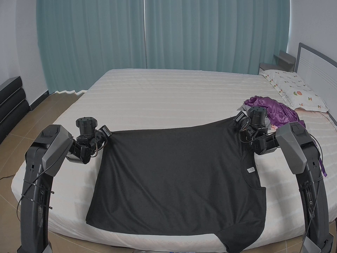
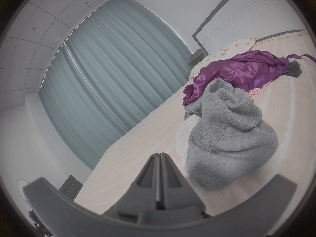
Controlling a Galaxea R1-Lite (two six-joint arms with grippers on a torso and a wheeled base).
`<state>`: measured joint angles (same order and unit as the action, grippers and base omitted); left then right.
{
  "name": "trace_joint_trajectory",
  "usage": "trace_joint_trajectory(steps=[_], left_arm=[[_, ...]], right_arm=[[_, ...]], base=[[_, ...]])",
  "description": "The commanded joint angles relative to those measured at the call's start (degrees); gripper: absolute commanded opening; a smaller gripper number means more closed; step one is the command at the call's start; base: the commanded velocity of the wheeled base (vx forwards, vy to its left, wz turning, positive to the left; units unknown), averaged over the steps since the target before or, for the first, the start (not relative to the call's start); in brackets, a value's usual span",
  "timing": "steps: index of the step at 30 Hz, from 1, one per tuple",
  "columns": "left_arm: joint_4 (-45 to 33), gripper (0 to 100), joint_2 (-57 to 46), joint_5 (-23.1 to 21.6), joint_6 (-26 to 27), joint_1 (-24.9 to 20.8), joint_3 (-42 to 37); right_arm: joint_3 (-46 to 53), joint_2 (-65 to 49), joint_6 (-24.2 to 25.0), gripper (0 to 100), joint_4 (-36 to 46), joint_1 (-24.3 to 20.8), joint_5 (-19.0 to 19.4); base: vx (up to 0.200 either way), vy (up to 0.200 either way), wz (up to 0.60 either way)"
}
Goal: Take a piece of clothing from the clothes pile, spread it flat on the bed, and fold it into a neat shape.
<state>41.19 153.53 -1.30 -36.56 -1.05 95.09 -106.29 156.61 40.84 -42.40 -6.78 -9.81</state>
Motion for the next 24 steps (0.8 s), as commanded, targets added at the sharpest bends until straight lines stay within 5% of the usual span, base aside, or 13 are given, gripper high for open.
trace_joint_trajectory(steps=[1,24], left_arm=[[0.03,0,1.42,0.69,-0.53,-0.09,2.03],[-0.06,0,5.47,2.01,-2.11,-0.53,4.14]], right_arm=[[-0.32,0.18,-0.06,0,-0.14,0.19,-0.03],[-1.90,6.42,-0.67,0,-0.40,-0.34,-0.21]], base=[[0.000,0.000,0.00],[0.000,0.000,0.00]])
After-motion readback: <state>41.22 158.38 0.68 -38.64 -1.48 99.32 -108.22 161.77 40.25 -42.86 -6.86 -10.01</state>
